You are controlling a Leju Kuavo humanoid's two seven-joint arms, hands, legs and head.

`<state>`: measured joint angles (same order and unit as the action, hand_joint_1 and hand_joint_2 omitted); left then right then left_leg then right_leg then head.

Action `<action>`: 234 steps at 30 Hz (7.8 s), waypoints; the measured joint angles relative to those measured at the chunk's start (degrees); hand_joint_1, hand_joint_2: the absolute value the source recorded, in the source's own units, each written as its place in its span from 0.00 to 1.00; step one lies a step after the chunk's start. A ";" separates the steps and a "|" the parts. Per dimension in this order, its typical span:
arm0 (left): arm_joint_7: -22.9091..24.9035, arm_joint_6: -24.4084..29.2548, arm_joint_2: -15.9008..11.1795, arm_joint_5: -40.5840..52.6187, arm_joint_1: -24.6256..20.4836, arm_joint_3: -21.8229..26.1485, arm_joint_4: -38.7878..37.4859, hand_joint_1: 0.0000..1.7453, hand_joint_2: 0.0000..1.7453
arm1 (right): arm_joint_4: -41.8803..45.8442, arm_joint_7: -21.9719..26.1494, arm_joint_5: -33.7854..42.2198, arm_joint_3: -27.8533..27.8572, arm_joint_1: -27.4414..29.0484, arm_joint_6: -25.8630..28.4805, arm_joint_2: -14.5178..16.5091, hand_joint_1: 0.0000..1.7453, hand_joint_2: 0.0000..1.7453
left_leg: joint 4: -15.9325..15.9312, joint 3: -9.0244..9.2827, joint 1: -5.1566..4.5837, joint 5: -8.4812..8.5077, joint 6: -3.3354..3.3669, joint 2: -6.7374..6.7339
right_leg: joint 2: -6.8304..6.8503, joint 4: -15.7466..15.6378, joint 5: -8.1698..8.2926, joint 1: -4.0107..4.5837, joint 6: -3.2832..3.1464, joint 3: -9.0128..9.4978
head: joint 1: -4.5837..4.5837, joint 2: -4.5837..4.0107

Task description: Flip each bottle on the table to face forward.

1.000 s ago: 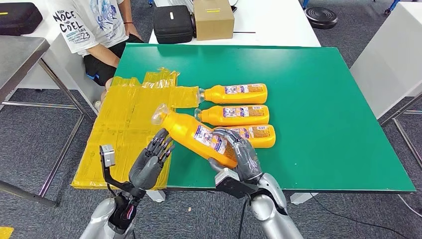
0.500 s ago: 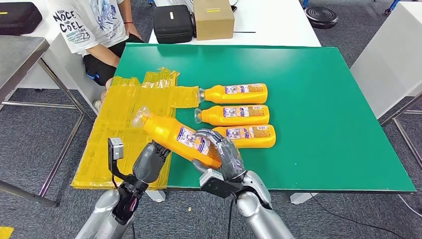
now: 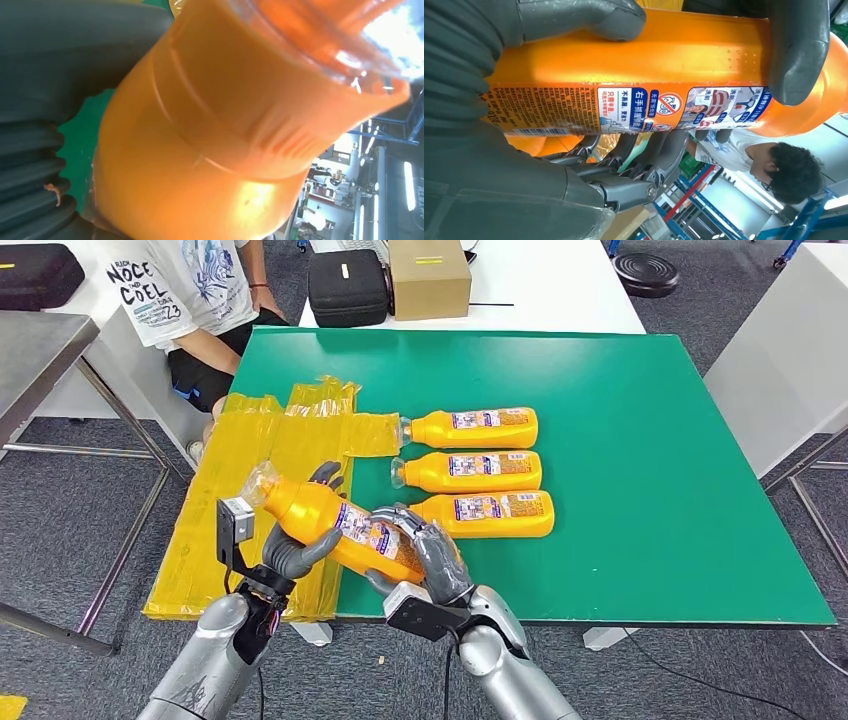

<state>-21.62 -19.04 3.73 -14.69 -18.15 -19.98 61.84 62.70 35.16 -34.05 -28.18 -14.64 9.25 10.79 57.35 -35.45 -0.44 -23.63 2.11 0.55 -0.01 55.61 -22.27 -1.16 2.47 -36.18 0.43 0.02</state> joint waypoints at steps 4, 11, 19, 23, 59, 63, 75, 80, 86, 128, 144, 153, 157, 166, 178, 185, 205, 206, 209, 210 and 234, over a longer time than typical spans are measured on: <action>-0.20 0.29 0.01 -0.41 -0.01 0.00 -0.11 0.00 1.00 | -0.57 -0.18 0.14 -0.01 -0.10 -0.22 0.18 1.00 1.00 | 0.00 0.00 0.00 0.00 0.00 0.00 | 0.00 0.00 0.00 0.00 0.00 0.00 | 0.00 0.00; -0.16 0.28 0.01 -1.62 0.08 0.02 -0.11 0.00 1.00 | -1.67 -0.23 0.25 -0.02 -0.40 -0.68 0.30 1.00 1.00 | 0.00 0.00 0.01 0.00 0.00 0.00 | 0.00 0.00 0.00 0.01 0.00 0.00 | 0.01 0.00; -0.07 -2.75 0.03 -3.31 0.13 0.01 -0.11 0.00 1.00 | -2.90 -1.03 -1.22 -0.39 -0.41 -0.02 0.29 1.00 1.00 | 0.00 0.00 0.00 0.00 0.00 0.00 | 0.00 0.00 0.00 0.00 0.00 0.00 | -0.01 0.00; -0.08 -2.85 0.03 -3.39 0.12 0.01 -0.11 0.13 1.00 | -3.49 -1.17 -1.56 -0.78 -0.39 0.07 0.29 1.00 1.00 | 0.00 0.00 0.00 0.00 0.00 0.00 | 0.00 0.00 0.00 0.00 0.00 0.00 | 0.00 0.00; 0.05 -1.52 0.44 -3.79 -0.07 -1.76 2.32 1.00 1.00 | -1.97 -0.05 1.79 1.53 2.10 2.17 0.12 0.00 0.00 | 0.00 0.00 0.00 0.00 0.00 -0.01 | 0.00 0.00 0.00 0.00 0.00 -0.01 | 0.01 0.00; 0.05 -0.10 0.40 -2.94 -0.33 -1.84 2.32 1.00 1.00 | 0.09 1.46 4.91 2.36 2.77 3.13 0.24 0.00 0.00 | 0.00 0.01 0.00 0.00 0.00 -0.01 | 0.00 0.00 0.00 0.00 0.00 -0.01 | -0.01 0.00; -0.15 4.03 -0.13 -1.90 -1.10 -1.68 2.22 1.00 1.00 | 5.98 4.05 11.41 3.55 3.58 3.26 0.29 0.00 0.00 | 0.00 0.01 0.00 0.00 0.00 -0.01 | 0.00 0.00 0.00 0.00 0.00 0.00 | 0.01 0.00; -0.15 4.09 -0.15 -1.87 -1.11 -1.68 2.22 1.00 1.00 | 6.13 4.07 11.45 3.56 3.60 3.26 0.29 0.00 0.00 | 0.00 0.01 0.00 0.00 0.00 -0.01 | 0.00 0.00 0.00 0.00 0.00 0.00 | 0.01 0.00; -3.51 16.22 -1.12 9.70 -2.06 -0.85 3.36 1.00 1.00 | 11.06 4.69 16.03 3.54 5.00 3.08 -0.02 0.00 0.00 | 0.00 0.01 0.01 0.01 -0.01 -0.01 | 0.00 0.00 0.01 0.01 0.00 0.00 | -0.01 0.00; 3.93 21.15 -11.46 66.16 -15.38 -16.52 -17.74 1.00 1.00 | 20.55 4.79 20.79 5.42 12.07 3.27 -3.92 0.00 0.00 | -0.01 -0.02 0.01 0.00 -0.04 -0.05 | -0.02 0.01 0.00 0.00 -0.01 -0.06 | -0.01 0.00; 3.76 21.62 -11.37 68.04 -17.28 -22.33 -23.91 1.00 1.00 | 20.75 4.79 20.46 6.43 11.70 1.85 -4.08 0.00 0.00 | -0.02 0.10 0.01 0.03 -0.04 -0.01 | -0.01 0.01 0.01 0.00 -0.02 0.10 | 0.01 0.00; 3.46 21.46 -11.29 67.77 -17.84 -23.00 -24.88 0.85 1.00 | 20.73 4.79 20.83 6.44 11.58 1.91 -4.10 0.00 0.00 | -0.02 0.19 0.01 0.03 -0.04 -0.01 | -0.01 0.01 0.01 0.01 -0.02 0.18 | 0.01 0.00; 3.14 21.58 -11.27 67.28 -17.99 -23.30 -25.31 0.10 1.00 | 20.73 4.79 21.00 6.44 11.57 2.04 -4.17 0.00 0.00 | -0.02 0.20 0.01 0.03 -0.04 -0.01 | -0.01 0.01 0.01 0.01 -0.02 0.19 | 0.00 0.00; 3.13 22.01 -10.91 66.70 -18.34 -23.49 -25.95 0.00 1.00 | 20.29 4.79 22.09 6.42 10.99 2.73 -4.45 0.00 0.00 | -0.02 0.20 0.01 0.03 -0.04 -0.01 | -0.01 0.01 0.01 0.00 -0.02 0.20 | 0.01 0.00; 2.91 21.21 -10.98 66.36 -19.00 -24.23 -26.45 0.00 1.00 | 20.02 4.79 22.70 6.36 10.79 3.30 -4.81 0.00 0.00 | -0.02 0.20 0.01 0.03 -0.04 0.00 | 0.00 0.01 0.01 0.01 -0.02 0.21 | 0.01 0.00; 1.89 17.92 -11.76 65.46 -19.83 -25.26 -25.92 0.00 1.00 | 19.94 4.79 23.29 6.34 10.78 3.70 -5.13 0.00 0.00 | -0.02 0.21 0.01 0.03 -0.04 0.00 | -0.01 0.01 0.01 0.01 -0.02 0.22 | 0.00 0.00; 3.24 19.59 -18.09 61.62 -17.23 -27.23 -17.41 0.00 1.00 | 19.97 4.79 23.07 5.87 12.67 4.31 -6.03 0.00 0.00 | -0.02 0.18 0.04 0.02 -0.05 -0.02 | -0.01 0.02 0.00 0.02 -0.02 0.17 | 0.00 0.00; 3.36 19.78 -18.21 61.57 -16.93 -27.28 -16.87 0.00 1.00 | 19.97 4.79 23.03 5.87 12.73 4.31 -6.05 0.00 0.00 | -0.02 0.17 0.04 0.02 -0.05 -0.02 | -0.01 0.02 0.00 0.02 -0.02 0.17 | -0.01 0.00; 3.57 19.97 -18.41 61.51 -16.27 -27.44 -15.66 0.00 1.00 | 19.97 4.79 22.97 5.87 12.79 4.31 -6.07 0.00 0.00 | -0.02 0.16 0.03 0.02 -0.05 -0.01 | -0.01 0.01 0.00 0.01 -0.02 0.17 | -0.01 0.00; 3.62 19.98 -18.47 61.49 -16.11 -27.48 -15.33 0.00 1.00 | 19.97 4.79 22.94 5.87 12.80 4.31 -6.07 0.00 0.00 | -0.02 0.16 0.03 0.02 -0.05 -0.01 | -0.01 0.01 0.00 0.01 -0.02 0.17 | -0.01 0.00; 2.13 20.30 -20.54 58.58 -11.94 -27.52 -5.31 0.00 1.00 | 19.97 4.79 21.24 6.61 13.36 1.90 -5.34 0.00 0.00 | -0.02 0.15 0.03 0.02 -0.05 -0.01 | -0.01 0.01 0.00 0.02 -0.02 0.14 | -0.01 0.00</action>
<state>-19.50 1.26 -16.81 43.89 -30.09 -47.50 56.53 82.66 39.95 -12.81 -21.57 -1.28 11.15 5.45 57.33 -35.30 -0.41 -23.60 2.06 0.54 -0.02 55.62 -22.27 -1.14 2.45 -36.03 0.43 0.02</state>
